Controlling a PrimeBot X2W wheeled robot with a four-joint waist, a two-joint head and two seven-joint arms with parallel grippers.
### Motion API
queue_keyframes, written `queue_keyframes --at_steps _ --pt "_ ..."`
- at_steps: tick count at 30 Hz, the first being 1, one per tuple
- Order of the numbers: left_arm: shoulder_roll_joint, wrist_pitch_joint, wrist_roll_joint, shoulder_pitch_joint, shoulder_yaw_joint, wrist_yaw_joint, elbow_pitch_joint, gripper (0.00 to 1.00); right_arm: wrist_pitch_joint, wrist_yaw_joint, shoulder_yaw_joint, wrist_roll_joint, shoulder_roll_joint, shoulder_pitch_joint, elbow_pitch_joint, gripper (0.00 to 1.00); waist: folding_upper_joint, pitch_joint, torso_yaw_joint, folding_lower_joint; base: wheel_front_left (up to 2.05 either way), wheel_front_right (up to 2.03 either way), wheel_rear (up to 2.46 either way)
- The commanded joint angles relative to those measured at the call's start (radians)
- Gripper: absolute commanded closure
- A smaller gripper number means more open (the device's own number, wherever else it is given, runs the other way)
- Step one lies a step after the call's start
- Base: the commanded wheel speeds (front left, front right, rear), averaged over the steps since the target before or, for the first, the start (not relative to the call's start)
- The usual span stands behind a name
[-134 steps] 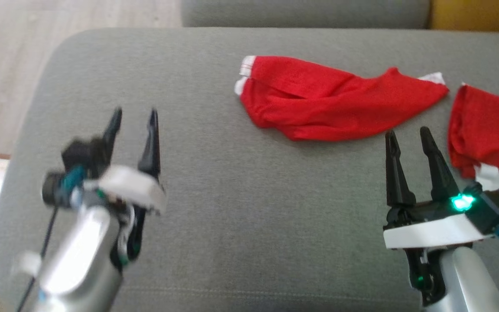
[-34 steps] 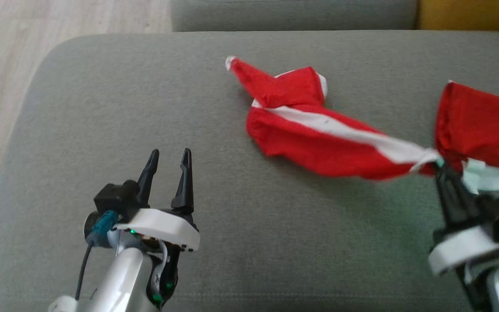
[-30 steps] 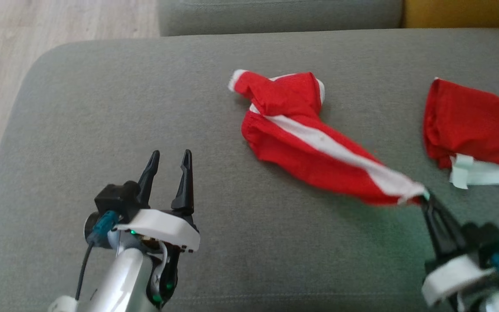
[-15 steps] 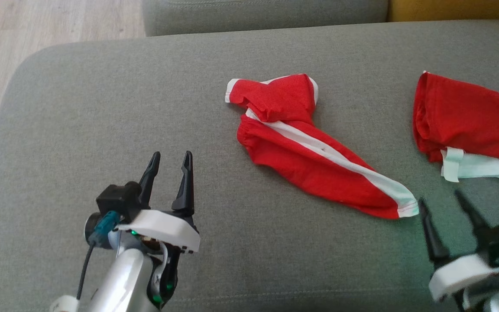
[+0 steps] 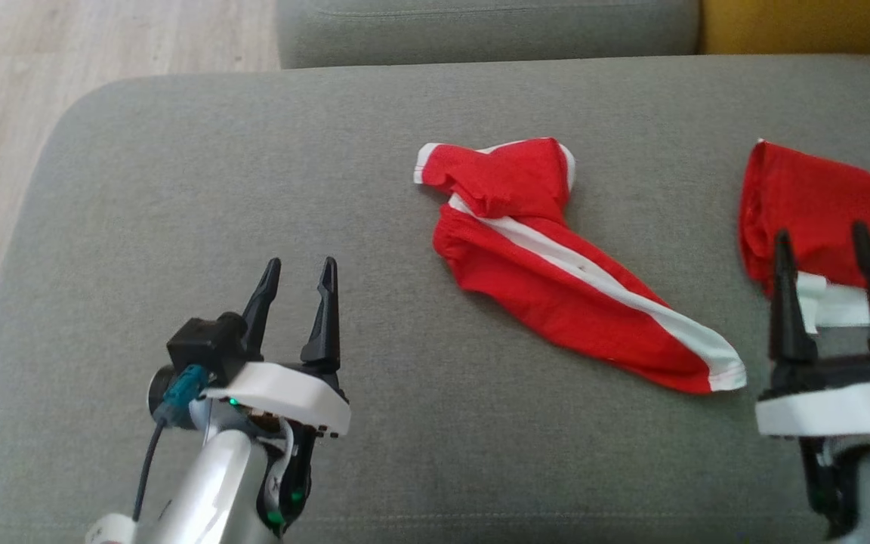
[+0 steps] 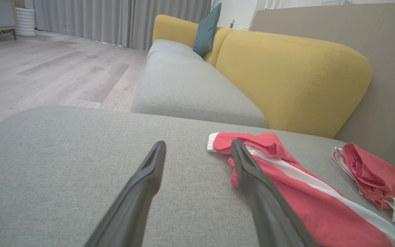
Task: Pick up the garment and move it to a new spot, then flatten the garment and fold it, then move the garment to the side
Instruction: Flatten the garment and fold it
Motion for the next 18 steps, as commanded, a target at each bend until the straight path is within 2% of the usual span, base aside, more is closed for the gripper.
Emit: queue_keyframes --at_steps 1,10,18 --pt "0.006 -0.008 0.003 -0.043 0.027 0.0 -0.04 0.0 -0.005 -0.001 0.043 0.02 0.004 -0.059 -0.044 0.0 0.0 -0.002 0.017 0.0 0.0 0.0 0.0" --pt "0.005 -0.008 -0.016 -0.051 -0.018 0.005 -0.055 0.0 0.048 -0.001 0.176 0.009 0.023 -0.166 0.088 0.0 0.0 0.029 0.13 0.0 0.0 0.0 0.0" --pt "0.005 -0.008 -0.044 -0.066 -0.056 0.017 -0.053 0.0 0.143 -0.001 0.249 -0.037 0.015 -0.356 0.327 0.0 0.0 0.082 0.238 0.0 0.0 0.0 0.0"
